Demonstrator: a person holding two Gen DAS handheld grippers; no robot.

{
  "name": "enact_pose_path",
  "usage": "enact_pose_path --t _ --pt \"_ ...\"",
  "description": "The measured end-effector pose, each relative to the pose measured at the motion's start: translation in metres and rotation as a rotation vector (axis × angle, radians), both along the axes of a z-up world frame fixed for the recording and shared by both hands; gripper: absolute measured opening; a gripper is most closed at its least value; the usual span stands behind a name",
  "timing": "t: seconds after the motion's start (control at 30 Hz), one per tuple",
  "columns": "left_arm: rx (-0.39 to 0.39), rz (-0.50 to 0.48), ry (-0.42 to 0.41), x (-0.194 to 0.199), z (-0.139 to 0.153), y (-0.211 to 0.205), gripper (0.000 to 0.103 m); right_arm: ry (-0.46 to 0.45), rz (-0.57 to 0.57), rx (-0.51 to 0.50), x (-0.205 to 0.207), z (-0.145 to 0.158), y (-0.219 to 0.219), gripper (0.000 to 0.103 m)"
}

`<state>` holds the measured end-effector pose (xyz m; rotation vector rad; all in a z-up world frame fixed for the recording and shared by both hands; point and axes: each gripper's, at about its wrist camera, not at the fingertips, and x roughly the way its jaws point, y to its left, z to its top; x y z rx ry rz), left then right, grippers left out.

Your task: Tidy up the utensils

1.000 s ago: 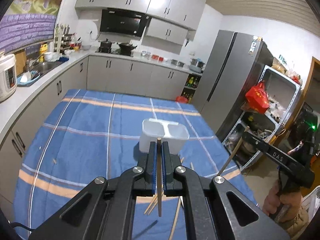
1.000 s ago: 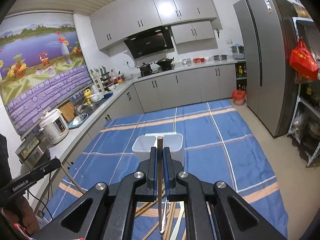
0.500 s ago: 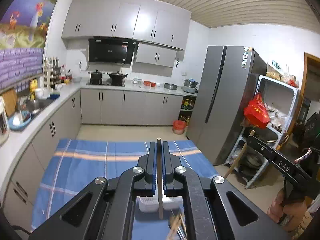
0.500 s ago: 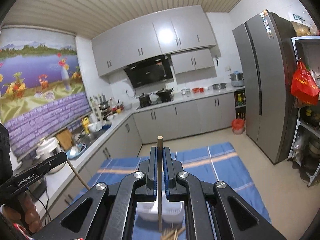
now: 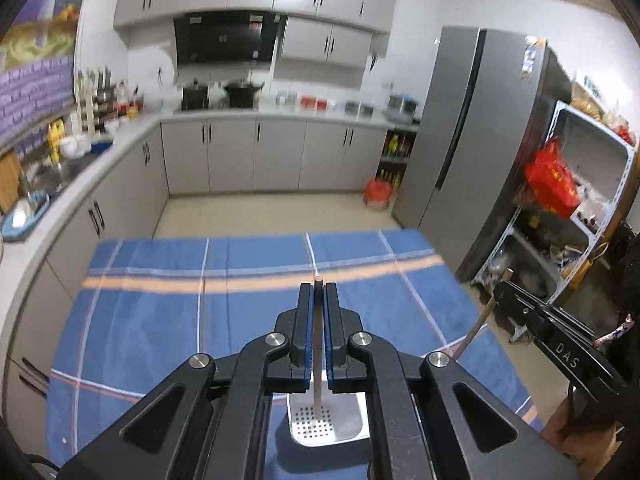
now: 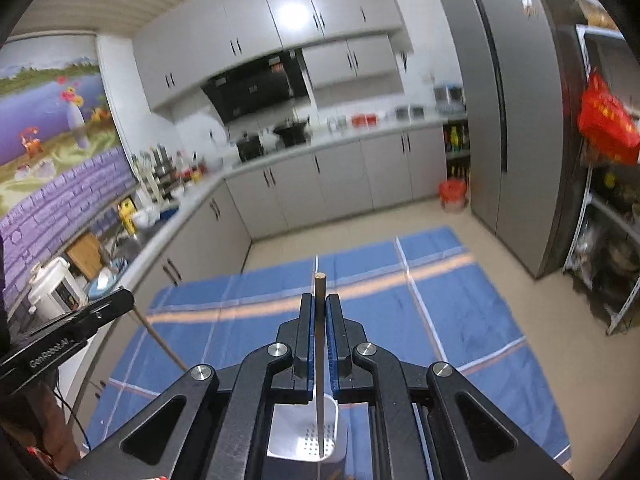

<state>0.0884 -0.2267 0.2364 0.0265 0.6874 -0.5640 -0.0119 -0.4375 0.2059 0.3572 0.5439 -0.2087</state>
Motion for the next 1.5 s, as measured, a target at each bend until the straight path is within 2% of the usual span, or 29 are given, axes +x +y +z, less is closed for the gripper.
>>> enact_pose_path --t 0.13,0.17,0.23,0.27,0.3,0.33,0.53,0.6,0.73,0.87,0.97,1.07,1.2,1.3,1.4,1.47,1.5 --pt "-0.003 -0.004 0.016 0.003 -0.016 0.002 0.005 0.026 0.003 0.032 0.008 -0.016 -0.012 0.007" --pt "-0.004 -0.006 0.014 0.003 -0.016 0.002 0.006 0.029 0.005 0.038 0.007 -0.020 -0.014 0.010" --pt "-0.014 -0.004 0.015 0.002 -0.016 0.003 0.017 0.033 0.003 0.044 0.008 -0.022 -0.018 0.020" --pt "-0.024 0.000 0.015 0.001 -0.014 0.005 0.022 0.030 0.001 0.046 0.007 -0.023 -0.019 0.032" --pt "-0.036 0.004 0.012 -0.001 -0.012 0.008 0.031 0.027 0.001 0.046 0.005 -0.024 -0.019 0.037" --pt "-0.047 0.008 0.007 -0.004 -0.010 0.011 0.035 0.025 0.001 0.042 0.003 -0.024 -0.018 0.037" --pt "-0.078 0.017 -0.011 -0.030 0.008 0.030 0.035 0.010 0.014 0.037 -0.018 -0.016 -0.014 0.037" --pt "-0.083 0.023 -0.022 -0.044 0.012 0.042 0.035 0.008 0.015 0.043 -0.034 -0.018 -0.014 0.043" --pt "-0.092 0.030 -0.004 -0.075 0.008 0.066 0.039 0.061 0.028 0.071 -0.072 -0.044 -0.011 0.046" --pt "-0.068 0.004 0.068 -0.101 -0.022 0.074 0.041 0.189 0.067 0.114 -0.105 -0.098 -0.005 0.046" --pt "-0.018 -0.033 0.158 -0.116 -0.064 0.066 0.041 0.281 0.090 0.156 -0.125 -0.138 0.000 0.046" --pt "0.055 -0.106 0.218 -0.132 -0.109 0.048 0.041 0.337 0.113 0.155 -0.140 -0.164 0.012 0.043" --pt "0.145 -0.214 0.316 -0.142 -0.167 0.021 0.037 0.382 0.143 0.131 -0.153 -0.181 0.028 0.039" --pt "0.144 -0.244 0.376 -0.138 -0.187 0.010 0.034 0.404 0.159 0.100 -0.156 -0.187 0.039 0.037" --pt "0.141 -0.255 0.397 -0.133 -0.199 0.001 0.034 0.421 0.162 0.074 -0.158 -0.192 0.042 0.037" --pt "0.158 -0.275 0.395 -0.130 -0.201 -0.009 0.030 0.422 0.150 0.056 -0.157 -0.193 0.044 0.035" --pt "0.173 -0.289 0.394 -0.130 -0.203 -0.014 0.021 0.426 0.145 0.044 -0.157 -0.194 0.044 0.031"
